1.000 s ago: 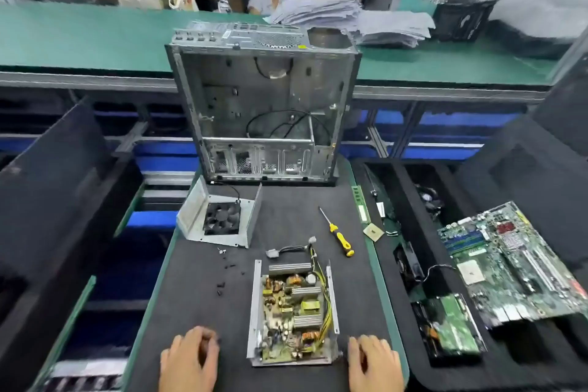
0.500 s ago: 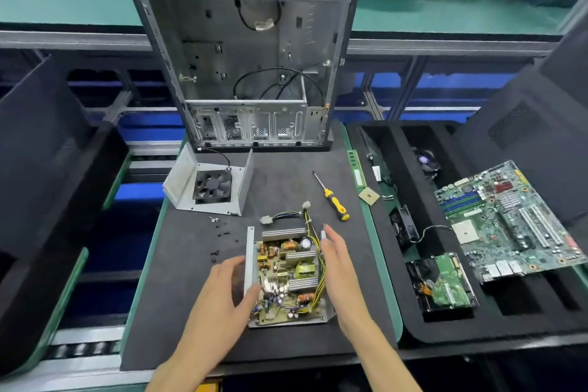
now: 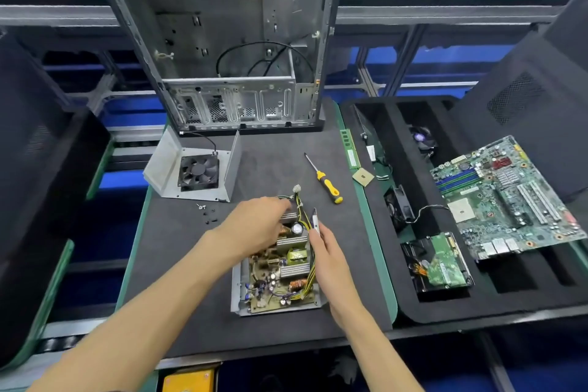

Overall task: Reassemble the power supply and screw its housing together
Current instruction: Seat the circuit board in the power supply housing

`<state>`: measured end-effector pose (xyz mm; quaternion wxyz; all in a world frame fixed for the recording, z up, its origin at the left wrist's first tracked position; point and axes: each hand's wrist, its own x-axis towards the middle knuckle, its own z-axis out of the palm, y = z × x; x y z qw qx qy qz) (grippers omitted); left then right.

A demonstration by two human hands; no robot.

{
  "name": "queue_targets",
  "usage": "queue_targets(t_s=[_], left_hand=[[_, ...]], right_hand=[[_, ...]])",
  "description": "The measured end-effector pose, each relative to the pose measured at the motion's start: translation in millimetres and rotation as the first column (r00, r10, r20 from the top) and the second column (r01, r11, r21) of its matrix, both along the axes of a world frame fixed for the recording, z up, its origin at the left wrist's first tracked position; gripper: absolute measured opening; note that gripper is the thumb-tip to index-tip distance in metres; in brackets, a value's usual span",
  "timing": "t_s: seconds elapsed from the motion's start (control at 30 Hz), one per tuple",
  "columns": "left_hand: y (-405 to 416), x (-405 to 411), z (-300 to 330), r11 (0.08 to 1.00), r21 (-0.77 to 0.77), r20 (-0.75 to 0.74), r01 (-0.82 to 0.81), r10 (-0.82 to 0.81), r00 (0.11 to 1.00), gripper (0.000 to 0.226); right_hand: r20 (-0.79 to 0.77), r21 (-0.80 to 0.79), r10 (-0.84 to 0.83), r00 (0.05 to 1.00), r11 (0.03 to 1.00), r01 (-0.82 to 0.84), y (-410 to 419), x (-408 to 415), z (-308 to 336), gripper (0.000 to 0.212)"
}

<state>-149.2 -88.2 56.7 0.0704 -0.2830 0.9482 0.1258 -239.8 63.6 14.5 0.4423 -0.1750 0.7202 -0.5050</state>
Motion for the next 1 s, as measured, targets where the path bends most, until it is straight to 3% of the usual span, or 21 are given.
queue_targets(t_s=[0.13, 0.23, 0.33, 0.47, 0.57, 0.63, 0.7, 0.83, 1.0], left_hand=[[-17, 2, -1, 0.993, 0.041, 0.082, 0.107, -0.110, 0.991, 0.020], [-30, 6, 6, 0.975, 0.110, 0.054, 0.195, -0.201, 0.978, 0.014], [-35, 12, 8, 0.962, 0.167, -0.001, 0.214, -0.217, 0.976, 0.009], [-29, 7, 7, 0.962, 0.186, 0.056, 0.199, -0.213, 0.975, 0.014], [-18, -1, 13, 0.985, 0.033, 0.106, 0.167, -0.170, 0.980, 0.021], [0, -4, 19, 0.990, -0.034, -0.082, 0.138, -0.141, 0.987, 0.019], [24, -2, 26, 0.990, 0.069, -0.221, 0.121, -0.103, 0.970, 0.017], [56, 0, 20, 0.931, 0.365, -0.053, 0.016, 0.004, 0.999, 0.038], [57, 5, 13, 0.698, 0.706, -0.163, -0.122, 0.327, 0.931, 0.040]], right_hand=[[0.010, -0.003, 0.004, 1.000, 1.000, -0.004, 0, 0, -1, 0.042], [0.006, -0.005, 0.001, 1.000, 1.000, -0.001, -2, -2, -2, 0.042], [0.017, -0.008, 0.006, 1.000, 1.000, -0.005, -5, -3, -4, 0.041], [0.026, -0.025, 0.027, 0.999, 0.999, -0.026, -7, 1, -3, 0.043], [0.124, -0.055, -0.001, 0.992, 0.998, 0.007, -6, -1, -1, 0.035], [0.206, -0.086, -0.019, 0.978, 0.996, 0.038, -5, -5, -1, 0.032], [0.257, -0.098, -0.019, 0.966, 0.994, 0.045, -5, -9, 1, 0.032], [0.340, -0.097, -0.025, 0.940, 0.993, 0.062, -4, -13, 2, 0.033], [0.330, -0.105, -0.046, 0.943, 0.991, 0.085, -5, -10, 2, 0.029]])
